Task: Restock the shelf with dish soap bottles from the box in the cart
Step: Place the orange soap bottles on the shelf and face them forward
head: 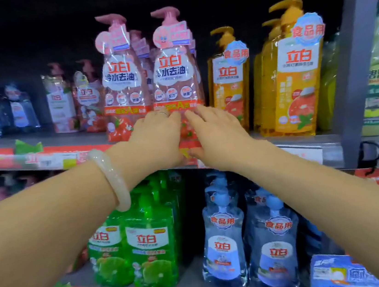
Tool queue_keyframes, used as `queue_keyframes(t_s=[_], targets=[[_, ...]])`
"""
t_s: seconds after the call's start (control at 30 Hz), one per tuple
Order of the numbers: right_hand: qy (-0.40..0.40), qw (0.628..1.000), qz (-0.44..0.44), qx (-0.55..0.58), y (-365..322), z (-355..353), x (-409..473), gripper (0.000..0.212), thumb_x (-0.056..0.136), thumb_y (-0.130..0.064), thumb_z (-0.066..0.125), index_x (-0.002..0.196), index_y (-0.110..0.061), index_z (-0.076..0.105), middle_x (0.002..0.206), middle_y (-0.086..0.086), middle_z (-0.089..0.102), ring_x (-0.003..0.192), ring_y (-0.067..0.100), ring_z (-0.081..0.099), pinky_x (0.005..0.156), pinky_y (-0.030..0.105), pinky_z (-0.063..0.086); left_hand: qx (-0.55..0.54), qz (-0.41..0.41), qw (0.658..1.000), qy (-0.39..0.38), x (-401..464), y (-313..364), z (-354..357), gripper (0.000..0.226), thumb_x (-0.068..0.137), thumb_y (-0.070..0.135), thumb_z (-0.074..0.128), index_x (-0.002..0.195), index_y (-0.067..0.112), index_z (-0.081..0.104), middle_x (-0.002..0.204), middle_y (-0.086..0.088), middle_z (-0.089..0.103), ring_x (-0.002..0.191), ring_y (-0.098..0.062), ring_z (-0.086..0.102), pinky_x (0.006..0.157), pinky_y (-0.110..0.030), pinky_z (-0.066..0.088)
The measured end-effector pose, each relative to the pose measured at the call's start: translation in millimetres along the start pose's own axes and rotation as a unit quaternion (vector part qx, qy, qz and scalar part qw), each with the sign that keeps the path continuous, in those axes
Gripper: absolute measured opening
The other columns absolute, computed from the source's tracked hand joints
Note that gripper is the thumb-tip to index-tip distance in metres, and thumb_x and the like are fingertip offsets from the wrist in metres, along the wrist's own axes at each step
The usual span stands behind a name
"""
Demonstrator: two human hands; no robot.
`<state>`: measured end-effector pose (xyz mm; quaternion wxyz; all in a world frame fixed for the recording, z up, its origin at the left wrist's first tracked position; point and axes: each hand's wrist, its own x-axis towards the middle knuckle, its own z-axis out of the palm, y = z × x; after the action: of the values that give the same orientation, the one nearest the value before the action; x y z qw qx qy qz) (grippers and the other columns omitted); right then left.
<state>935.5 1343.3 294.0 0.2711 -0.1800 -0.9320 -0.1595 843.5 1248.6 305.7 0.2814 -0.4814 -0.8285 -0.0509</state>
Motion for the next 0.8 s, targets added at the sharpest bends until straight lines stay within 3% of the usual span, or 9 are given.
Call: queue_keyframes(t_s=[0.13, 0.27, 0.43, 0.6, 0.8], targets=[[-0.04, 0.998, -0.037, 0.005, -61.9, 5.1, 7.6, 0.087, 0.086, -0.043, 0.061, 0.15, -0.015, 0.011, 0.155, 0.011, 0.014, 0.143, 0.03, 0.016, 0.116, 0.045, 0.017, 0.027, -0.054, 0.997, -0.044, -43.2, -52.1, 8.2, 0.093, 0.067, 0.05, 0.077, 0.137, 0.008, 0.032, 0.14, -0.011, 0.039, 0.13, -0.031, 0.037, 0.102, -0.044, 0.037], [-0.081, 0.994, -0.068, 0.031, -147.4, 11.2, 16.7, 0.087, 0.086, -0.045, 0.062, 0.15, -0.015, 0.011, 0.155, 0.013, 0.014, 0.143, 0.031, 0.015, 0.116, 0.046, 0.016, 0.034, -0.111, 0.99, -0.081, -106.6, -122.4, 16.2, 0.088, 0.07, 0.048, 0.076, 0.134, 0.006, 0.034, 0.134, -0.012, 0.042, 0.125, -0.032, 0.04, 0.1, -0.044, 0.039], [-0.119, 0.982, -0.119, 0.086, -287.1, 19.4, 30.2, 0.086, 0.087, -0.042, 0.061, 0.15, -0.013, 0.01, 0.155, 0.015, 0.015, 0.142, 0.034, 0.016, 0.116, 0.048, 0.017, 0.039, -0.178, 0.976, -0.116, -203.5, -224.9, 22.1, 0.09, 0.073, 0.045, 0.073, 0.14, 0.005, 0.027, 0.14, -0.012, 0.037, 0.13, -0.031, 0.035, 0.105, -0.044, 0.037], [-0.129, 0.967, -0.176, 0.134, -428.0, 36.0, 30.6, 0.08, 0.086, -0.045, 0.058, 0.147, -0.012, 0.018, 0.15, 0.014, 0.024, 0.138, 0.032, 0.025, 0.113, 0.046, 0.024, 0.089, -0.248, 0.951, -0.161, -309.2, -320.1, 26.5, 0.088, 0.07, 0.044, 0.076, 0.136, 0.007, 0.031, 0.134, -0.013, 0.042, 0.126, -0.033, 0.041, 0.099, -0.045, 0.04], [-0.196, 0.931, -0.248, 0.181, -580.5, 57.1, 35.3, 0.083, 0.089, -0.048, 0.055, 0.15, -0.012, 0.01, 0.156, 0.013, 0.014, 0.143, 0.033, 0.017, 0.115, 0.046, 0.02, 0.091, -0.332, 0.918, -0.196, -417.7, -418.6, 32.7, 0.086, 0.075, 0.049, 0.07, 0.139, 0.01, 0.028, 0.139, -0.011, 0.038, 0.131, -0.03, 0.037, 0.101, -0.042, 0.038]])
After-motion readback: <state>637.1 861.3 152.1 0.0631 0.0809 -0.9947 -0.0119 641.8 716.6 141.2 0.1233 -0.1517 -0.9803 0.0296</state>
